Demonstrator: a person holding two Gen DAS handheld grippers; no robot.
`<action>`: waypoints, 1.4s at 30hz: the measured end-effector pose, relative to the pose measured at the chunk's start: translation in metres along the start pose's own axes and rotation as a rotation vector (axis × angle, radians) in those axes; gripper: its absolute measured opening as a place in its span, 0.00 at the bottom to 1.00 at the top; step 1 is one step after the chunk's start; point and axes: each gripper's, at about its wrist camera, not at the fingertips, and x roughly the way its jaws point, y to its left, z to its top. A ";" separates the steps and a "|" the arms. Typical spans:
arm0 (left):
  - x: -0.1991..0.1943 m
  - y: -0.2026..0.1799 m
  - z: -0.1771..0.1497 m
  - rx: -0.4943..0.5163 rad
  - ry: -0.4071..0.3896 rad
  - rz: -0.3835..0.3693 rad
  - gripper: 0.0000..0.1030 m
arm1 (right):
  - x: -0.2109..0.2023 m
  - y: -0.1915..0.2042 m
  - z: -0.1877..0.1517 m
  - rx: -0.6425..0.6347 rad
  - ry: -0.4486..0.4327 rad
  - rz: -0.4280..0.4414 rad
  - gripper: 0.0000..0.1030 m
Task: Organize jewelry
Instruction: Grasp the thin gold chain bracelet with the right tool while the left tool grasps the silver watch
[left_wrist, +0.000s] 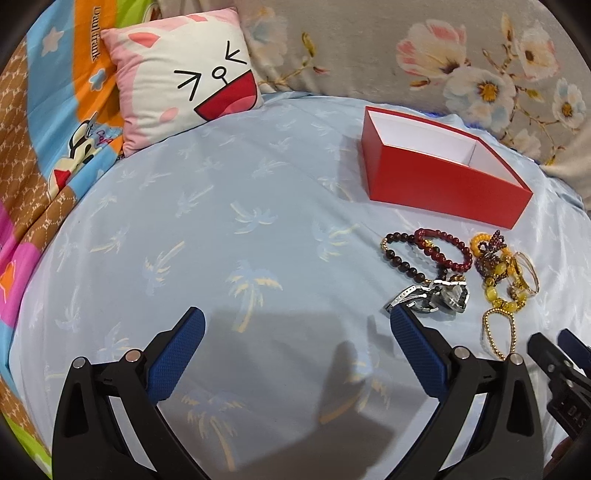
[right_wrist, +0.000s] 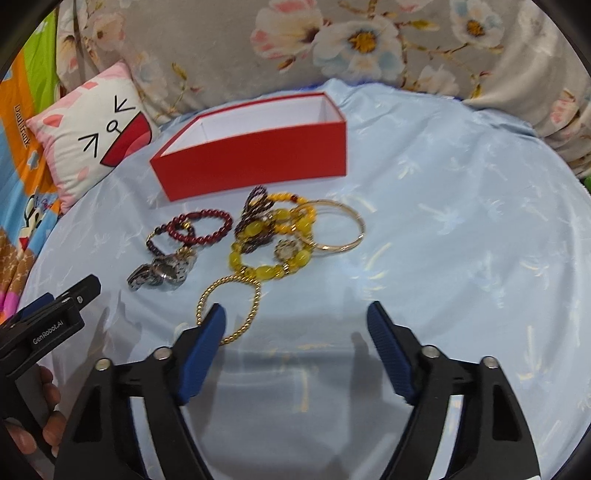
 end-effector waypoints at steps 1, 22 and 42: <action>0.001 -0.002 0.001 0.012 -0.003 -0.008 0.93 | 0.005 0.003 0.000 -0.004 0.014 0.007 0.56; 0.024 -0.049 -0.003 0.160 0.041 -0.156 0.92 | 0.016 -0.002 0.003 -0.019 0.054 0.020 0.03; 0.027 -0.063 -0.001 0.201 0.095 -0.306 0.20 | 0.001 -0.015 0.010 0.042 0.049 0.070 0.03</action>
